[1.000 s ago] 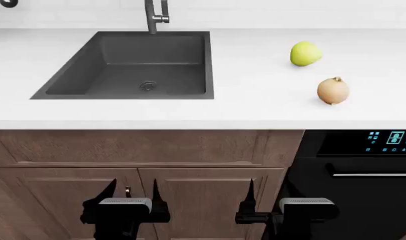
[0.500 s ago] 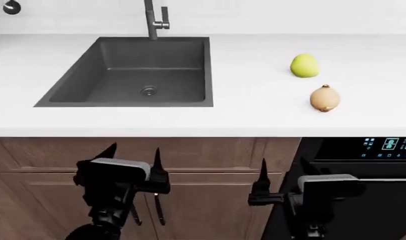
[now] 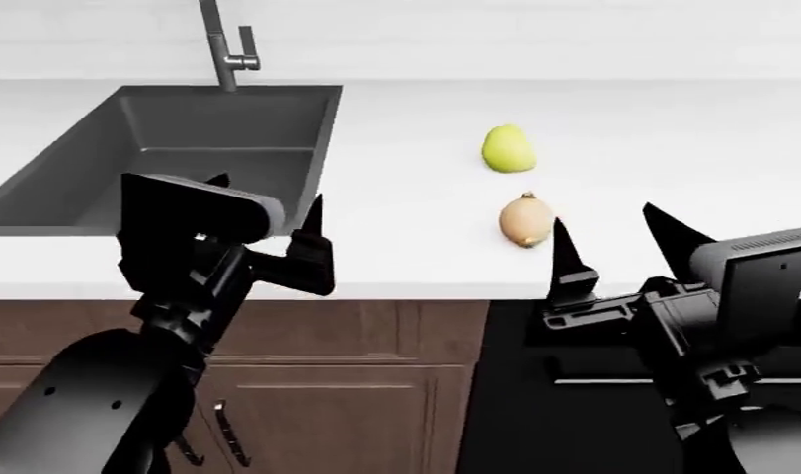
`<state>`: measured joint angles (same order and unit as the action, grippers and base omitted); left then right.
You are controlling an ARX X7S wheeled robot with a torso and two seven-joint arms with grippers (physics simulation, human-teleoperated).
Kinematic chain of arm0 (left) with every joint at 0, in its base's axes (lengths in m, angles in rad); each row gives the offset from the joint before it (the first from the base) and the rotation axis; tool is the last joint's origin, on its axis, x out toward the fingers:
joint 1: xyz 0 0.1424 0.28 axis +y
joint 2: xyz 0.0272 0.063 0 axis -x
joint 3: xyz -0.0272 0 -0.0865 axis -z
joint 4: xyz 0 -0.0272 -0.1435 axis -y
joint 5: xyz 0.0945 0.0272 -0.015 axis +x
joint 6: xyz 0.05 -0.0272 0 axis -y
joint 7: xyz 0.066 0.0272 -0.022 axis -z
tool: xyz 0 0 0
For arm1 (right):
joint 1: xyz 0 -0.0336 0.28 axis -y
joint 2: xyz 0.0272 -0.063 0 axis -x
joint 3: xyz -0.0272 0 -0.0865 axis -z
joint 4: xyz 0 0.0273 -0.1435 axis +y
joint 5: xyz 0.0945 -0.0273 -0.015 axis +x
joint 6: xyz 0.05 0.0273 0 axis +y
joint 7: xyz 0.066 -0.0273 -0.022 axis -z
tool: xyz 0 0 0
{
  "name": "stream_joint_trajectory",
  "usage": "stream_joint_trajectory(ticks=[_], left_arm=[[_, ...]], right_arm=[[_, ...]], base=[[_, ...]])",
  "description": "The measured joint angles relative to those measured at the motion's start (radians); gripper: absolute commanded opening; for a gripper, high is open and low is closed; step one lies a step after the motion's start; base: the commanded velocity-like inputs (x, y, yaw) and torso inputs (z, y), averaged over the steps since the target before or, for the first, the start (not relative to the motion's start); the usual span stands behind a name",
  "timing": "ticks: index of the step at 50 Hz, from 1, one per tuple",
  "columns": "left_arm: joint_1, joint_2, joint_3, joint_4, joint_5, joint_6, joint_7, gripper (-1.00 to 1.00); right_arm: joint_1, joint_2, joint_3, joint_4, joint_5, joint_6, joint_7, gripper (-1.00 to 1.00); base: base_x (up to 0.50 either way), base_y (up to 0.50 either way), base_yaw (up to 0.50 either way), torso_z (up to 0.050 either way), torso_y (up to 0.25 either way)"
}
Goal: Pick the pear, onion from the counter and place them in the cabinet. Then close the cabinet.
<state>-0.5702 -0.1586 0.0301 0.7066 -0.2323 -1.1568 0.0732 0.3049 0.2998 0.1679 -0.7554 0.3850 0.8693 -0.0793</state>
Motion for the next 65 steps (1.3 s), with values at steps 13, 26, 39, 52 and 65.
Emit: stream_joint_trajectory(ticks=[13,26,39,52,65], left_arm=[[-0.164,-0.024,0.005,0.010,-0.041,-0.166,0.015,1.00],[-0.238,-0.040,0.013,0.006,-0.058,-0.220,0.017,1.00],[-0.245,-0.044,0.015,0.007,-0.070,-0.224,0.015,1.00],[-0.256,-0.048,0.023,0.013,-0.080,-0.238,0.009,1.00],[-0.291,-0.063,0.034,0.000,-0.107,-0.284,0.027,1.00]], right_arm=[[0.222,0.059,0.116,-0.067,0.176,0.297,-0.005,1.00],[0.322,0.101,0.145,-0.056,0.235,0.402,-0.007,1.00],[0.333,0.132,0.150,-0.051,0.246,0.421,-0.008,1.00],[0.360,0.160,0.137,-0.053,0.258,0.454,0.002,1.00],[0.408,0.170,0.131,-0.019,0.299,0.513,-0.003,1.00]], base=[[0.22,-0.47,0.00,0.050,0.000],[0.24,-0.46,0.00,0.050,0.000],[0.33,-0.12,0.24,0.050,0.000],[0.42,0.21,0.09,0.050,0.000],[0.26,0.10,0.00,0.010,0.000]])
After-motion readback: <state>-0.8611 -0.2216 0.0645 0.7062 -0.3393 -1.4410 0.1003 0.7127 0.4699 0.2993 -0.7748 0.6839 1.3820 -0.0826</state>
